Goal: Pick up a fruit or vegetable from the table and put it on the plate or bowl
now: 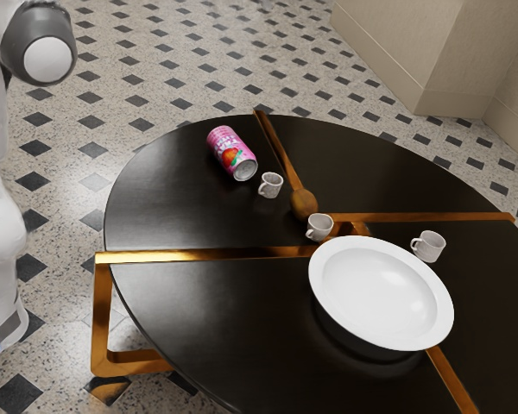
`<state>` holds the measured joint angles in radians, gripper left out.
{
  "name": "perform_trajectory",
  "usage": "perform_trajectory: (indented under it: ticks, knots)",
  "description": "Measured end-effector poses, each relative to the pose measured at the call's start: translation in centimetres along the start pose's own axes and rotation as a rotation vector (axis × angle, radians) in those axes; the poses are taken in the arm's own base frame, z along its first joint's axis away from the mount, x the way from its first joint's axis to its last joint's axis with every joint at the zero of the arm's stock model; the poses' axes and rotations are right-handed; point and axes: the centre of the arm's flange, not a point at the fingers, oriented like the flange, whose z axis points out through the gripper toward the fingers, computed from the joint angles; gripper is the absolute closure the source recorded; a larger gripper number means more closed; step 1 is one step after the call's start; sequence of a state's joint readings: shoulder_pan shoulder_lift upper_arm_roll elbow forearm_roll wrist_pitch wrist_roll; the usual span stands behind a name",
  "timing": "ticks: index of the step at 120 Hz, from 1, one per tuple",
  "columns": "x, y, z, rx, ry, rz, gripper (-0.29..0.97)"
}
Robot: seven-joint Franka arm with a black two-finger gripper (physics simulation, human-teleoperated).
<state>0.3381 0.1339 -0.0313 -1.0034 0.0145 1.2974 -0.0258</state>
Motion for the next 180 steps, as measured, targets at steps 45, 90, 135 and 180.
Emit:
perform_trajectory:
  ticks: [45,90,135,180]
  knots:
    - [1.1,12.5,17.9,-0.067,-0.362,0.633,0.02]
    - [-12.4,31.5,17.0,-0.131,-0.447,1.459,0.02]
    - [-6.6,6.8,14.0,-0.151,-0.426,1.218,0.02]
    - [-1.8,11.0,15.0,0.192,-0.248,1.464,0.02]
